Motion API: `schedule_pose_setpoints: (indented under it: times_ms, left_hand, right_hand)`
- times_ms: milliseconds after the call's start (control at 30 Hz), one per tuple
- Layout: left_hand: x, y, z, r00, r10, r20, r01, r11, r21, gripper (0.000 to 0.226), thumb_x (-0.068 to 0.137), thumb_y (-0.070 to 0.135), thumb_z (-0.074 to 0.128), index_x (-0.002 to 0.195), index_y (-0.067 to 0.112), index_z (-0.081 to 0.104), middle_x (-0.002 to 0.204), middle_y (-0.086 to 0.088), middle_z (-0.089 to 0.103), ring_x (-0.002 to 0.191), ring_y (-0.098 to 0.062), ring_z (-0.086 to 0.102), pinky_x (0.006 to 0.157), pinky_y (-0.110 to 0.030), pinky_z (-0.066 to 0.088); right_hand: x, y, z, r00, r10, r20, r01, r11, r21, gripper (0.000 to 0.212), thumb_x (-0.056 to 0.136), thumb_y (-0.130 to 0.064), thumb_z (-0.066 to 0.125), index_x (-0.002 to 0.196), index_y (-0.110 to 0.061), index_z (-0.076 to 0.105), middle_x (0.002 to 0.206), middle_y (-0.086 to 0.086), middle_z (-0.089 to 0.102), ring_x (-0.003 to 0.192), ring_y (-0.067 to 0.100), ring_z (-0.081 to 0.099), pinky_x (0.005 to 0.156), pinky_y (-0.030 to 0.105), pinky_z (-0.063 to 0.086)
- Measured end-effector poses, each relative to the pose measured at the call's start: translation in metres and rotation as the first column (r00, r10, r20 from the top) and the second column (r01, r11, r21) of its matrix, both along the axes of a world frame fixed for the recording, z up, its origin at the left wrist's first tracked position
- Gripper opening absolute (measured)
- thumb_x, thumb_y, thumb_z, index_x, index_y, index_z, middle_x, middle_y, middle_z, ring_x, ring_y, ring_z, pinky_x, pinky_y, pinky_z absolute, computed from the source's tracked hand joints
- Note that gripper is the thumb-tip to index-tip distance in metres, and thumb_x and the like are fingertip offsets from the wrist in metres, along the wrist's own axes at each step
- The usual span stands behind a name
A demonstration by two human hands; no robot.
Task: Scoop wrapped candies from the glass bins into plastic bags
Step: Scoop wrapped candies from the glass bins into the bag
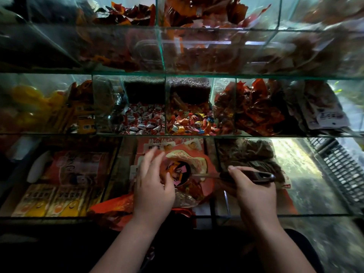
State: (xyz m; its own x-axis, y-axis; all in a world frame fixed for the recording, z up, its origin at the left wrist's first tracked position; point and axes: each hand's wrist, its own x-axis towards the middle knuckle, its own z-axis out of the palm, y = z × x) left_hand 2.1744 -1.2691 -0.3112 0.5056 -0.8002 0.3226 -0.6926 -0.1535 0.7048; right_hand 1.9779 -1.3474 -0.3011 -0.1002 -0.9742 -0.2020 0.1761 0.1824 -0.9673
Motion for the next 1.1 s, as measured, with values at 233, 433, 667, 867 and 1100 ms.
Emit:
schedule_pose_setpoints:
  times_ms: [233, 433, 667, 867, 1100]
  left_hand:
    - [-0.008, -0.027, -0.007, 0.992, -0.096, -0.084, 0.118, 0.940, 0.320, 0.055, 0.098, 0.033, 0.056, 0.150, 0.020, 0.041, 0.155, 0.003, 0.037, 0.145, -0.017, 0.032, 0.120, -0.038, 0.029]
    - [-0.009, -0.052, -0.013, 0.995, -0.088, 0.037, 0.058, 0.864, 0.500, 0.045, 0.099, 0.043, 0.049, 0.137, 0.018, 0.047, 0.134, -0.005, 0.051, 0.129, -0.027, 0.047, 0.109, -0.048, 0.040]
    - [-0.011, -0.049, -0.018, 0.990, -0.114, 0.081, 0.087, 0.955, 0.285, 0.037, 0.104, 0.039, 0.046, 0.130, 0.016, 0.057, 0.127, 0.001, 0.056, 0.123, -0.020, 0.049, 0.107, -0.041, 0.041]
    - [-0.014, -0.047, -0.015, 0.987, -0.138, 0.087, 0.118, 0.971, 0.207, 0.041, 0.105, 0.034, 0.045, 0.140, 0.015, 0.055, 0.145, -0.002, 0.051, 0.141, -0.021, 0.039, 0.123, -0.043, 0.022]
    - [-0.005, -0.056, 0.020, 0.981, -0.125, 0.146, 0.123, 0.992, 0.023, 0.050, 0.105, 0.033, 0.031, 0.149, 0.015, 0.047, 0.160, 0.002, 0.035, 0.151, -0.016, 0.022, 0.125, -0.039, 0.015]
  right_hand:
    - [-0.012, 0.004, 0.018, 0.999, 0.021, 0.034, -0.019, 0.997, -0.071, 0.010, 0.076, -0.021, 0.082, 0.078, -0.012, 0.080, 0.075, 0.016, 0.078, 0.075, 0.031, 0.080, 0.067, 0.044, 0.064]
    - [-0.018, 0.010, 0.031, 0.995, 0.035, 0.090, -0.027, 0.996, -0.089, 0.023, 0.065, -0.029, 0.084, 0.076, -0.010, 0.079, 0.075, 0.015, 0.077, 0.075, 0.032, 0.079, 0.067, 0.040, 0.064]
    - [-0.026, 0.013, 0.047, 0.995, 0.047, 0.087, -0.037, 0.992, -0.120, 0.011, 0.071, -0.018, 0.080, 0.071, -0.007, 0.077, 0.071, 0.014, 0.076, 0.073, 0.036, 0.078, 0.067, 0.043, 0.064]
    - [-0.034, 0.022, 0.067, 0.995, 0.059, 0.076, -0.048, 0.989, -0.137, 0.011, 0.072, -0.015, 0.078, 0.072, -0.004, 0.076, 0.075, 0.019, 0.075, 0.078, 0.042, 0.077, 0.070, 0.044, 0.064]
    - [-0.029, 0.029, 0.109, 0.978, 0.154, 0.144, -0.111, 0.957, -0.270, 0.007, 0.075, -0.012, 0.075, 0.069, -0.015, 0.077, 0.071, 0.011, 0.076, 0.075, 0.035, 0.079, 0.069, 0.039, 0.063]
